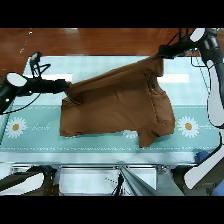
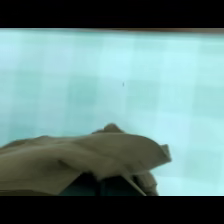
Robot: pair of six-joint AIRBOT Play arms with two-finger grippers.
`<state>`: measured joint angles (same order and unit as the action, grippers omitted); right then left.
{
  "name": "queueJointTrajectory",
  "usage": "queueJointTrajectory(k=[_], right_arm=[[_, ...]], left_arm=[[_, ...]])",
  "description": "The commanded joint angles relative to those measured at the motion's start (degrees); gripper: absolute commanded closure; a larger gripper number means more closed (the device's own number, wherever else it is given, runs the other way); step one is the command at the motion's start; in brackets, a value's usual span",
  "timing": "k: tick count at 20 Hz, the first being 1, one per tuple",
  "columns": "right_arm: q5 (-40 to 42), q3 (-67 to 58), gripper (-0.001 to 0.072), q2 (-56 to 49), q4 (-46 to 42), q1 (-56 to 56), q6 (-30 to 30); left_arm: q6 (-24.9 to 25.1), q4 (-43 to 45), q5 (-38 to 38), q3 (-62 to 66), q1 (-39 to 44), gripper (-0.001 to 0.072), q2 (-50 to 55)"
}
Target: Fold the shirts.
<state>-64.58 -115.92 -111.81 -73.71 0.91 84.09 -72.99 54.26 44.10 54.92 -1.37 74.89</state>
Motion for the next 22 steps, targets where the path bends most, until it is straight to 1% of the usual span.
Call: queueJointTrajectory(k=[1, 2, 3, 4, 5, 6, 7, 8, 10, 11, 13, 15, 16, 17, 18, 20, 22], right_arm=[[-5.4, 0.1, 0.0654, -1.9, 1.7, 0.0, 0.6], [-5.9, 0.0, 0.0474, -1.6, 2.7, 0.0, 0.5], [-6.9, 0.0, 0.0292, -0.7, 3.5, 0.1, 0.5], [-8.3, 0.0, 0.0246, 0.6, 3.3, 0.3, -0.3], [-10.3, 0.0, 0.0246, 2.3, 2.6, 0.5, -1.3], [-13.0, 0.0, 0.0246, 4.2, 0.4, 0.8, -2.3], [-16.0, 0.0, 0.0246, 6.1, -3.3, 1.1, -2.9], [-20.5, 0.0, 0.0246, 8.0, -9.0, 1.5, -3.1], [-29.9, 0.2, 0.0246, 10.0, -18.5, 2.8, -4.2], [-31.6, 1.0, 0.0226, 11.0, -17.6, 4.4, -3.9], [-32.5, 4.5, 0.0215, 13.2, -11.9, 7.8, -2.2], [-31.7, 9.9, 0.0215, 15.6, -7.7, 10.2, -2.0], [-30.3, 13.0, 0.0203, 16.8, -6.3, 10.9, -2.6], [-28.9, 15.6, 0.0135, 17.7, -5.6, 11.5, -2.8], [-27.7, 17.9, 0.0134, 18.6, -5.1, 11.9, -2.8], [-26.9, 20.6, 0.0134, 19.3, -4.5, 12.2, -3.1], [-26.8, 21.4, 0.0134, 19.3, -3.9, 12.2, -3.8]], left_arm=[[0.3, -2.5, 0.3, 0.0, 0.0, 0.0578, 3.5], [0.3, -2.4, 1.0, 0.3, -0.2, 0.0451, 3.4], [0.3, -2.4, 3.3, 1.4, -0.7, 0.0351, 3.4], [0.3, -1.9, 7.3, 3.2, -1.9, 0.0263, 3.4], [0.3, -0.7, 12.2, 5.4, -3.4, 0.0232, 3.4], [0.3, 0.9, 18.0, 7.9, -5.6, 0.0232, 3.4], [0.1, 3.1, 23.1, 9.6, -8.0, 0.0233, 3.4], [-1.0, 4.0, 28.2, 10.4, -10.7, 0.0233, 3.4], [-1.6, 4.0, 37.0, 8.2, -16.0, 0.0233, 2.6], [-1.4, 4.0, 39.4, 5.5, -18.1, 0.0233, 1.6], [-1.0, 3.8, 39.6, -3.5, -21.9, 0.0233, -2.9], [0.1, 3.7, 36.4, -13.8, -24.6, 0.0232, -8.7], [1.0, 3.6, 35.0, -18.0, -25.8, 0.0230, -11.0], [1.9, 3.6, 34.1, -21.6, -26.9, 0.0163, -12.7], [1.9, 3.6, 33.6, -24.0, -27.7, 0.0076, -13.4], [2.4, 3.3, 32.6, -26.8, -28.3, 0.0065, -13.0], [4.5, 0.9, 31.4, -27.9, -28.3, 0.0065, -12.5]])
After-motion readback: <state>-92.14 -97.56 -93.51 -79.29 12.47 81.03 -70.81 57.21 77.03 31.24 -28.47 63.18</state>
